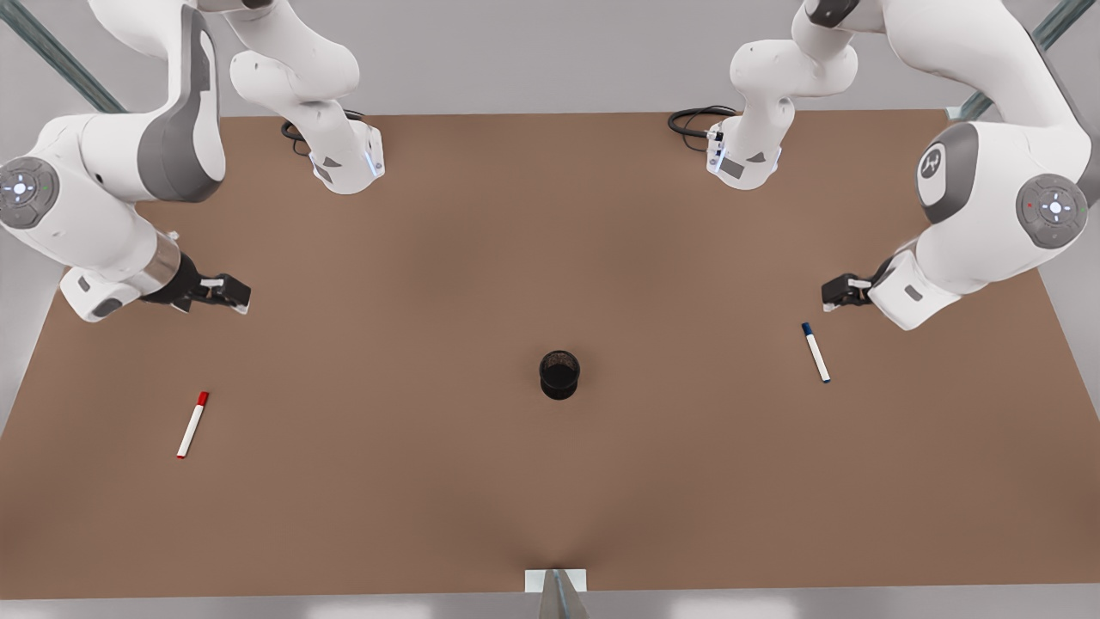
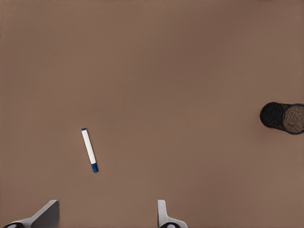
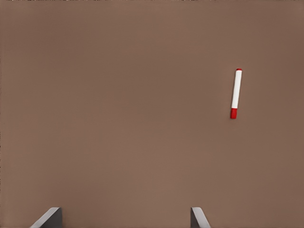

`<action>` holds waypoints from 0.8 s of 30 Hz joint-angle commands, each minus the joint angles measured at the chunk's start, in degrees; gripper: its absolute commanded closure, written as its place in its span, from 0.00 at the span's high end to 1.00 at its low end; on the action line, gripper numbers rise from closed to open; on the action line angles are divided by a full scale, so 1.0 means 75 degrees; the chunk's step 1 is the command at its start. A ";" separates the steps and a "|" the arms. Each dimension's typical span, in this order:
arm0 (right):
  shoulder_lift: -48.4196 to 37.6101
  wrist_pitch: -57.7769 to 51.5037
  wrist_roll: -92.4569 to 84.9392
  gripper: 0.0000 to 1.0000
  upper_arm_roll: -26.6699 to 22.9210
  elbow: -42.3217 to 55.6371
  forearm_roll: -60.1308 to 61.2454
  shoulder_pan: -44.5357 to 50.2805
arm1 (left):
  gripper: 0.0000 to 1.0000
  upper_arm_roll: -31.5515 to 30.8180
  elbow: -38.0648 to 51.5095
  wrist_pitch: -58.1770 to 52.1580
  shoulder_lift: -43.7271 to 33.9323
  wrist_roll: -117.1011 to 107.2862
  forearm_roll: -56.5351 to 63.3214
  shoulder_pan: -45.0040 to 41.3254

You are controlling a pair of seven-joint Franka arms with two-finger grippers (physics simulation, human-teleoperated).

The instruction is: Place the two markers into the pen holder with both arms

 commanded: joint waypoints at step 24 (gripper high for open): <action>0.4260 0.5427 -0.2583 1.00 0.0025 0.0239 0.0112 -0.2218 | 0.97 0.0345 -0.4514 0.6808 0.1990 0.0046 0.0098 0.1634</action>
